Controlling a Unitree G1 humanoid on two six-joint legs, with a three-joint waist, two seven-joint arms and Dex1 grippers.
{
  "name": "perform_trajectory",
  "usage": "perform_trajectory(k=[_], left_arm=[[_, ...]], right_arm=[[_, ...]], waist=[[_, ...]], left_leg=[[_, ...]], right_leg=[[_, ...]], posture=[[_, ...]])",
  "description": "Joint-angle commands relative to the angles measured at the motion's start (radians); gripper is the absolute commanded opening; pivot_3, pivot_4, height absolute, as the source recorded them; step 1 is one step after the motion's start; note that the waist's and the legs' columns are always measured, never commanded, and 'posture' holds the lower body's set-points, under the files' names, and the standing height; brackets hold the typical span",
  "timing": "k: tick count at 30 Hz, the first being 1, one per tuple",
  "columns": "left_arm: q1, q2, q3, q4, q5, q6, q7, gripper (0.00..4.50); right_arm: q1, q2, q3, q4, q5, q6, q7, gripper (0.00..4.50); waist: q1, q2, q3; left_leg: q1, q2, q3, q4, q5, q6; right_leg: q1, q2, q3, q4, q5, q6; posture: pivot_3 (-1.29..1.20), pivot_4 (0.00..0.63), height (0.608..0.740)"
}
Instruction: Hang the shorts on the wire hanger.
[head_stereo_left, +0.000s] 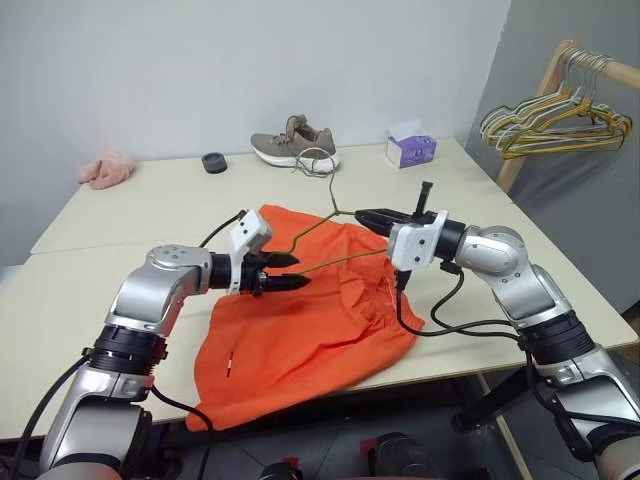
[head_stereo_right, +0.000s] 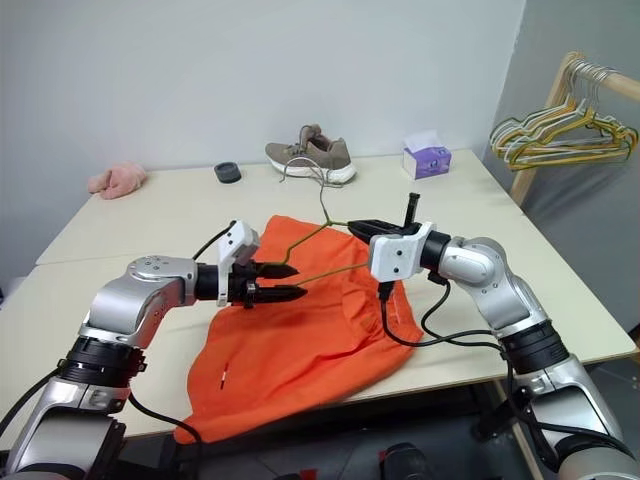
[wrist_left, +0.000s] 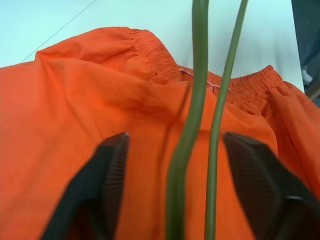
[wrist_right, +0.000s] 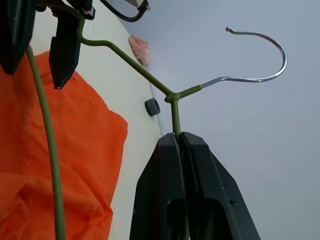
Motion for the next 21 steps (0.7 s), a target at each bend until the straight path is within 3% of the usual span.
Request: perform_trajectory(k=[1, 6, 10, 15, 21], left_arm=[[-0.018, -0.008, 0.004, -0.018, 0.004, -0.026, -0.006, 1.74], [-0.009, -0.014, 0.009, -0.022, 0.007, -0.035, -0.005, 0.14], [0.011, -0.011, 0.01, -0.034, 0.014, -0.048, -0.005, 0.04], [0.048, 0.008, 0.011, -0.059, 0.033, -0.068, -0.002, 0.0], [0.093, 0.051, 0.006, -0.1, 0.047, -0.099, -0.034, 0.0]], right_arm=[[-0.008, 0.008, -0.024, -0.049, 0.027, 0.0, 0.006, 0.0], [0.008, 0.016, -0.017, -0.077, 0.054, 0.023, 0.029, 0.0], [0.029, 0.011, -0.004, -0.108, 0.062, 0.049, 0.068, 0.0], [0.06, 0.008, -0.047, -0.186, 0.146, 0.217, 0.113, 1.34], [0.097, -0.063, -0.136, -0.328, 0.315, 0.604, 0.196, 3.45]], waist=[[0.0, 0.0, 0.0], [-0.001, 0.0, 0.0], [-0.001, 0.0, 0.0], [-0.001, 0.0, 0.0], [0.002, 0.0, 0.0]], left_leg=[[0.0, 0.0, 0.0, 0.0, 0.0, 0.0], [0.0, 0.0, 0.0, 0.0, 0.0, 0.0], [0.0, 0.0, 0.0, 0.0, 0.0, 0.0], [0.0, 0.0, 0.0, 0.0, 0.0, 0.0], [0.0, 0.0, 0.0, 0.0, 0.0, 0.0]], right_leg=[[0.0, 0.0, 0.0, 0.0, 0.0, 0.0], [0.0, 0.0, 0.0, 0.0, 0.0, 0.0], [0.0, 0.0, 0.0, 0.0, 0.0, 0.0], [0.0, 0.0, 0.0, 0.0, 0.0, 0.0], [0.0, 0.0, 0.0, 0.0, 0.0, 0.0]], posture=[[-0.24, 0.0, 0.74], [-0.24, 0.0, 0.74], [-0.24, 0.0, 0.74], [-0.24, 0.0, 0.74], [-0.25, 0.0, 0.74]])
